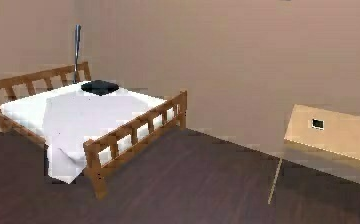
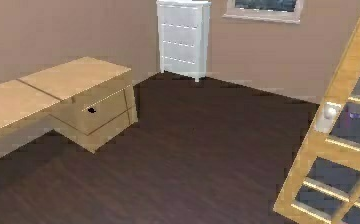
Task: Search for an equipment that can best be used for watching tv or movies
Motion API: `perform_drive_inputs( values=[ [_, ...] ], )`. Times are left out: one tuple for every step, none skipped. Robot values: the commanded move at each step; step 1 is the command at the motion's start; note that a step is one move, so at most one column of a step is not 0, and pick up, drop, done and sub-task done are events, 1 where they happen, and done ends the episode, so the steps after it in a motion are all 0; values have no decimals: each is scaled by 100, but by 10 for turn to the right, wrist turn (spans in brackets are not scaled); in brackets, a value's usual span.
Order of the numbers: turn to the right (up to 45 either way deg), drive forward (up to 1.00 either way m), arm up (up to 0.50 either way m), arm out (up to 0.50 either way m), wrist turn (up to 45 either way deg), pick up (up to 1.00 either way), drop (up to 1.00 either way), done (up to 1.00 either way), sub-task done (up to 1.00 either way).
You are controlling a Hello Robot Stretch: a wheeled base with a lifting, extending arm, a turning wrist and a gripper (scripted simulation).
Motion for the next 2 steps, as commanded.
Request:
perform_drive_inputs(
  values=[
    [-270, 0, 0, 0, 0, 0, 0, 0, 0],
    [0, 15, 0, 0, 0, 0, 0, 0, 0]
  ],
)
